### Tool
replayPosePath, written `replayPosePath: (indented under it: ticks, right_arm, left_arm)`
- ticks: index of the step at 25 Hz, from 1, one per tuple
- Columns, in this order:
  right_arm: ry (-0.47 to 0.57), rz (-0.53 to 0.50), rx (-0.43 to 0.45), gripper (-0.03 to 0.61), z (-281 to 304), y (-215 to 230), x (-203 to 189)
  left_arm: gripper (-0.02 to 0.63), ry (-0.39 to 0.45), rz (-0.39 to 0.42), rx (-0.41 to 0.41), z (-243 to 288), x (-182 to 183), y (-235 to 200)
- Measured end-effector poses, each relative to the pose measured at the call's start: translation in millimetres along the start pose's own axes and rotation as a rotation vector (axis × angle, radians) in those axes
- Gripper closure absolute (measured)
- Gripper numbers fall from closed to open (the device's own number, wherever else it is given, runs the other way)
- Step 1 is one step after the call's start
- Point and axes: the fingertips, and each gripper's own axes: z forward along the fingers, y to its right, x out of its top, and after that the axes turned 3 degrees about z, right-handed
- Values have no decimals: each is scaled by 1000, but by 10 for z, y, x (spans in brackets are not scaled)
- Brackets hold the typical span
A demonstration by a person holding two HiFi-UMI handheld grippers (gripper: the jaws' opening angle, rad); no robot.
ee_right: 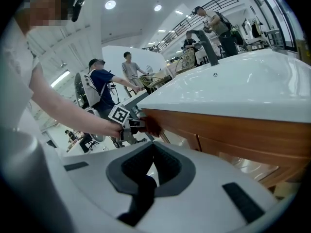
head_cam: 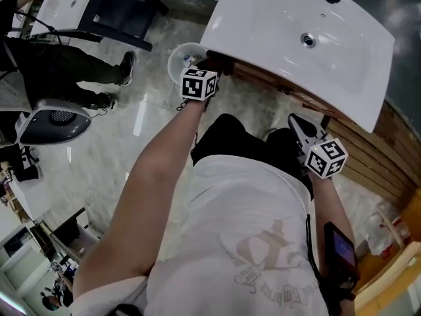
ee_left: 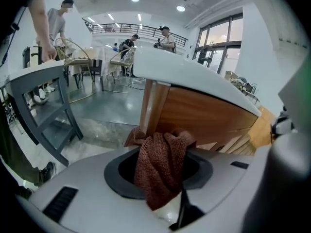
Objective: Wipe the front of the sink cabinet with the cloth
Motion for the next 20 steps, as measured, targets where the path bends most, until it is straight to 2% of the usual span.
replayPosePath:
  ticks: [9,17,20]
  right_arm:
    - [20,27,23,566,66,84,-8]
    - [27,22,46,566,53,83,41]
    - [60,31,44,566,19,73,46]
  left_arm:
    - [472,-5,-6,-82,235,-104,514]
    - [472,-15,39,-196,333,-167,1146]
    - [472,-37,64,-247,376,-196,1361]
